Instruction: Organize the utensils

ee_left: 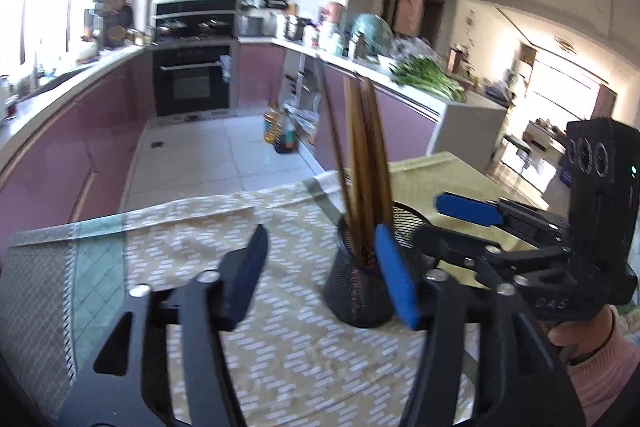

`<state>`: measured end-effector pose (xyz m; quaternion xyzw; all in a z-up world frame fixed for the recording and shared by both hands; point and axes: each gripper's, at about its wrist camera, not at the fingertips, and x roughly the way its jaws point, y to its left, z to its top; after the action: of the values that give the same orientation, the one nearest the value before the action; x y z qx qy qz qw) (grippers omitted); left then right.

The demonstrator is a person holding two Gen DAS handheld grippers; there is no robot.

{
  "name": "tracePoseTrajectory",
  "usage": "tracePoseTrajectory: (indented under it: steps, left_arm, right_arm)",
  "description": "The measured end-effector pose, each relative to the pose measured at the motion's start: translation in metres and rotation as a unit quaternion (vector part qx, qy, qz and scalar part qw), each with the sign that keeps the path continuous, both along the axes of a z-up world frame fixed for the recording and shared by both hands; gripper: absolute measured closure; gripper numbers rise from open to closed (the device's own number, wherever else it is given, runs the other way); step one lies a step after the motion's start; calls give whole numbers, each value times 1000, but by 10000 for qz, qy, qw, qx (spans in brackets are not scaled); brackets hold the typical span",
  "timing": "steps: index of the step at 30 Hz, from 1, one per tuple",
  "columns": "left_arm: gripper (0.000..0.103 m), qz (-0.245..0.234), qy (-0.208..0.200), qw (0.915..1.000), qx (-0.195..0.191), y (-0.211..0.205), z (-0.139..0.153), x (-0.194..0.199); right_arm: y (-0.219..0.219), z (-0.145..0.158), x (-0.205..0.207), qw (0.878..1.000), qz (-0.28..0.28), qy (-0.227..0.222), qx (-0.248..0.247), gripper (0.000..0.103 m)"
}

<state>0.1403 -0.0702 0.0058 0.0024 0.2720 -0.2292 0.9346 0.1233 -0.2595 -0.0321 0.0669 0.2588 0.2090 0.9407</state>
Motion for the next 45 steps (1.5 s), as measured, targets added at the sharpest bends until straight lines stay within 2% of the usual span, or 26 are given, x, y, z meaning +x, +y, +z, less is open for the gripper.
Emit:
tracePoseTrajectory:
  steps: [1, 3, 5, 6, 7, 10, 17, 26, 45]
  left_arm:
    - [34, 151, -124, 9998, 11, 6, -1, -6]
    - [25, 384, -260, 9989, 26, 16, -2, -14]
    - [11, 623, -423, 9972, 4, 26, -3, -24]
    - [8, 723, -516, 9960, 18, 30, -4, -29]
    - [5, 873, -652, 9940, 50, 33, -4, -35]
    - [5, 1208, -935, 9881, 158, 42, -5, -50]
    - [5, 1657, -1251, 9780, 221, 57, -9, -80]
    - [5, 1854, -1532, 9705, 152, 68, -7, -114]
    - [5, 2044, -1801, 9621, 111, 69, -4, -141]
  right_arm:
    - [1, 0, -6, 9999, -59, -74, -48, 26]
    - [4, -1, -13, 9997, -140, -164, -87, 17]
    - [6, -3, -21, 9993, -237, -271, -139, 12]
    - [7, -3, -24, 9989, -282, -321, -168, 7]
    - [9, -4, -27, 9985, -335, -390, -211, 6]
    - [12, -7, -34, 9975, -427, -488, -287, 6]
    - [18, -11, -57, 9935, -674, -811, -417, 6]
    - [19, -2, -84, 9868, -860, -1322, -359, 6]
    - [23, -1, -95, 9852, -915, -1422, -279, 6]
